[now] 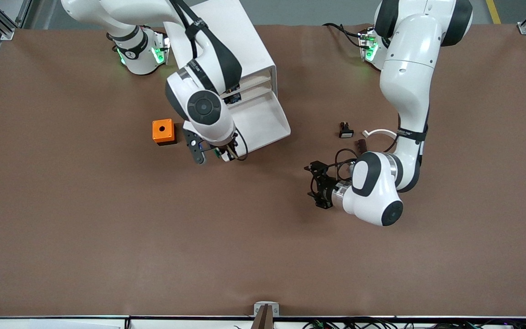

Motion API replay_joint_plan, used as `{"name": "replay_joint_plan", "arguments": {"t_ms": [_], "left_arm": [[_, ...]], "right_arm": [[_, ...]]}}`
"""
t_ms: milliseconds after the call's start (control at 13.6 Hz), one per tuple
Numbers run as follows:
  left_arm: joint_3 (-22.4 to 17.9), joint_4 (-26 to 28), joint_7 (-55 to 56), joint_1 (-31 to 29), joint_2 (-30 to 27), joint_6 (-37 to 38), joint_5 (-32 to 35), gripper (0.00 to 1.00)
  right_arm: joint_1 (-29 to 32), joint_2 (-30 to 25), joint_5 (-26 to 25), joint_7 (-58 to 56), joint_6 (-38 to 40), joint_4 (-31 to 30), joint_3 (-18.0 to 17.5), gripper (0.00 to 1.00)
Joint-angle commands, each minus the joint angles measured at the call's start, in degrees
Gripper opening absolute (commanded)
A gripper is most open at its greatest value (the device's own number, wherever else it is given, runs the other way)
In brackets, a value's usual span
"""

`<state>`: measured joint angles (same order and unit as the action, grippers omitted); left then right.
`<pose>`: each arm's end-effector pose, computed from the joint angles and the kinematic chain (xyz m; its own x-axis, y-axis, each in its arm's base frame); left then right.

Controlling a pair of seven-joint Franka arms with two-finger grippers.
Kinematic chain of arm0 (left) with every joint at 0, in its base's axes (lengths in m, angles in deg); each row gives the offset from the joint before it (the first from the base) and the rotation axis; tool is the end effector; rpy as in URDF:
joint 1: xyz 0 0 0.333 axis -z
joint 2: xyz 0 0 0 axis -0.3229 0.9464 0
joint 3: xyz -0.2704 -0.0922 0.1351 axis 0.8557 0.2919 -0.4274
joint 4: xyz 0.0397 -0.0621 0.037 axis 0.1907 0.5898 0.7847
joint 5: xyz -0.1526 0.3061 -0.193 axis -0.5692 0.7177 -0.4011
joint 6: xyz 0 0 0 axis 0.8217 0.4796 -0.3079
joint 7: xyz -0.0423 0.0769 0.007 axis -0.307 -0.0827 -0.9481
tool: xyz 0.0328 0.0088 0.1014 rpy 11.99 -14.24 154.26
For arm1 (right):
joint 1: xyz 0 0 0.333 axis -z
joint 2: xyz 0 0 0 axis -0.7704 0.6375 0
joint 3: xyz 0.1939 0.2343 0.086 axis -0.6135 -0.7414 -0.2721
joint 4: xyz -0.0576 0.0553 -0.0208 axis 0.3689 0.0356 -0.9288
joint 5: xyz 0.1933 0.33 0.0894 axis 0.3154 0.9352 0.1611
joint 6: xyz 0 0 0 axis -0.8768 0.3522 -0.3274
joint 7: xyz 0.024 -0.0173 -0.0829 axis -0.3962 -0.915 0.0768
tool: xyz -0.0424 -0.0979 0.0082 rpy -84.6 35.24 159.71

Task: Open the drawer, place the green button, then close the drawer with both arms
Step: 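Carry the green button with the right gripper over the open drawer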

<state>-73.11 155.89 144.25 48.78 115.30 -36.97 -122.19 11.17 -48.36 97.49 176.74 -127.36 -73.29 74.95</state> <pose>0.6461 -0.3070 0.2194 -0.3102 0.9025 -0.2989 0.8328 0.1063 -0.5433 0.5047 0.4218 0.3397 0.3771 -0.9224 -0.0834 -0.9085 -0.3859 0.1603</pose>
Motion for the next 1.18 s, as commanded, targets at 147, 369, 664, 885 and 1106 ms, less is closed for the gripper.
{"name": "replay_joint_plan", "arguments": {"t_ms": [147,369,664,885,1106], "left_arm": [[-0.5,0.5,-11.2,1.4,-3.1,0.2,12.1,0.99],[-0.6,0.5,-31.6,1.4,-3.5,-1.1,15.3,0.99],[-0.5,0.7,-47.9,1.7,-4.3,-1.3,15.7,0.99],[-0.4,0.9,-54.7,2.2,-4.5,-2.5,17.9,0.99],[0.4,1.1,-55.0,3.9,-4.2,-5.6,17.9,0.99]], "right_arm": [[-5.9,-1.9,0.6,8.7,-9.0,-7.2,0.5,0.01],[-8.1,-0.5,0.6,12.8,-12.4,-7.6,0.6,0.11],[-8.3,0.2,0.6,13.2,-13.3,-7.4,0.6,1.00],[-7.7,0.0,0.4,12.8,-12.7,-6.3,0.9,1.00],[-3.4,-0.6,-0.9,6.3,-5.3,-1.5,0.9,1.00]]}}
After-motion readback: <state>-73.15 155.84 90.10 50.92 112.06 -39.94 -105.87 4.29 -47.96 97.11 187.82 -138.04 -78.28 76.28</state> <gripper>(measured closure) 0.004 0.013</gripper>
